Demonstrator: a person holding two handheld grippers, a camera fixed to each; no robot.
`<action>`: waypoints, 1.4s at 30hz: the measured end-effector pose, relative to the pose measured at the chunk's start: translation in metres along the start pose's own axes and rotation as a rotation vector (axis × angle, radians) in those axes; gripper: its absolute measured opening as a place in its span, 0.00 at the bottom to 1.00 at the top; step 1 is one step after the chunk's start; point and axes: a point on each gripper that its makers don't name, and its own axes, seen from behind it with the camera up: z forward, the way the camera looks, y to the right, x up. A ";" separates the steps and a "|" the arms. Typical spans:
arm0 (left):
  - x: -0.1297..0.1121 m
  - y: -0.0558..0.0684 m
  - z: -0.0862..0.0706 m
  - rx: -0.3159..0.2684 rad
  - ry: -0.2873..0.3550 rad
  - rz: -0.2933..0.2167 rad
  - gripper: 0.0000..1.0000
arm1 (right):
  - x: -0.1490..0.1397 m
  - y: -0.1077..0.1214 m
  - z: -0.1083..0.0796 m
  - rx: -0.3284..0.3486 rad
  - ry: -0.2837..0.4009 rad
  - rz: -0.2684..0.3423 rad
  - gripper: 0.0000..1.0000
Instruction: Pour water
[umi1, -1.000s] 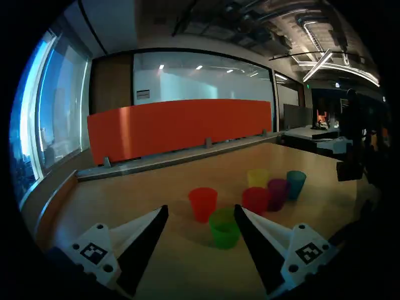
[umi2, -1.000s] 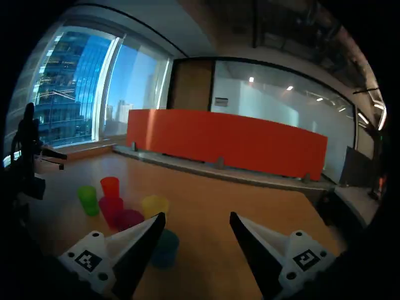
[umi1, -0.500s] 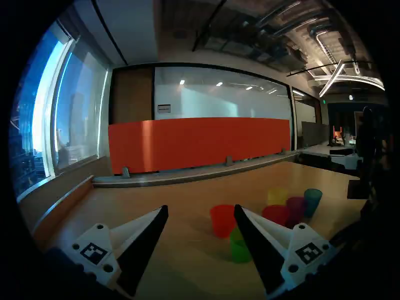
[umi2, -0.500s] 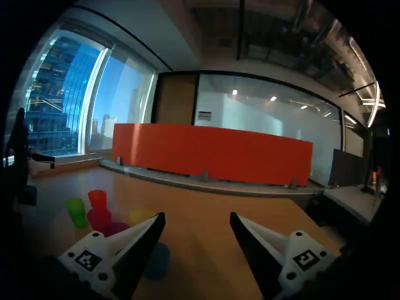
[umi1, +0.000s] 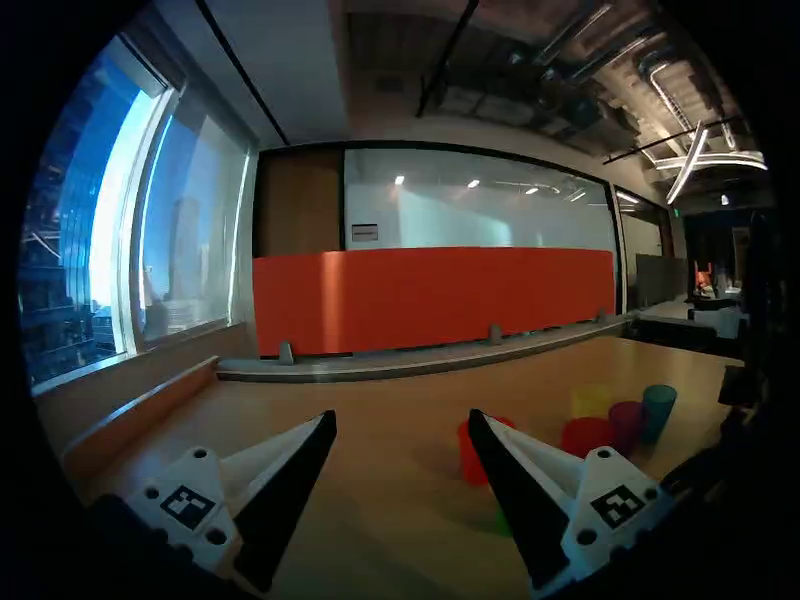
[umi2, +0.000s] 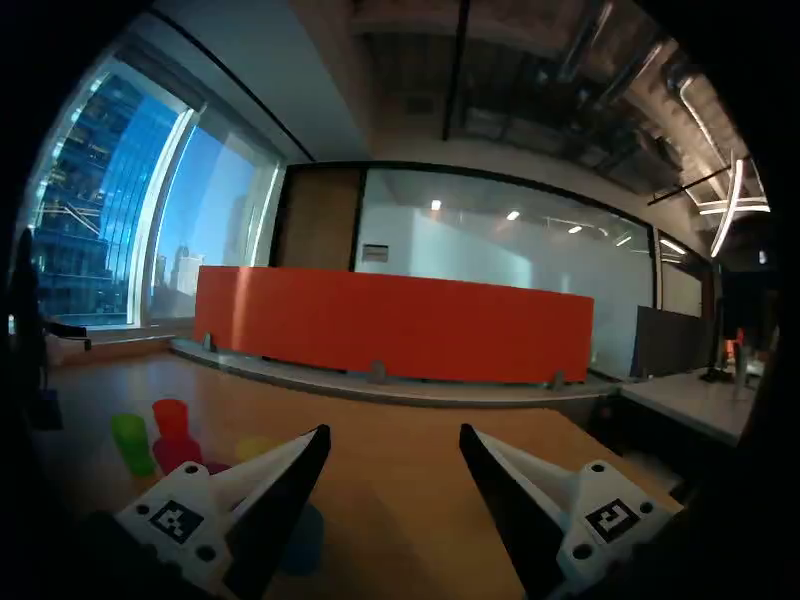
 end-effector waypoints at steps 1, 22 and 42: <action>-0.001 0.002 0.000 -0.003 0.002 -0.007 0.98 | 0.000 0.001 -0.001 -0.005 0.000 0.004 1.00; -0.005 0.006 0.003 0.075 0.036 0.005 0.98 | -0.013 0.011 -0.009 -0.059 -0.022 0.054 1.00; -0.014 -0.006 0.022 0.169 0.070 0.041 0.98 | -0.020 0.024 -0.006 -0.121 -0.099 0.115 1.00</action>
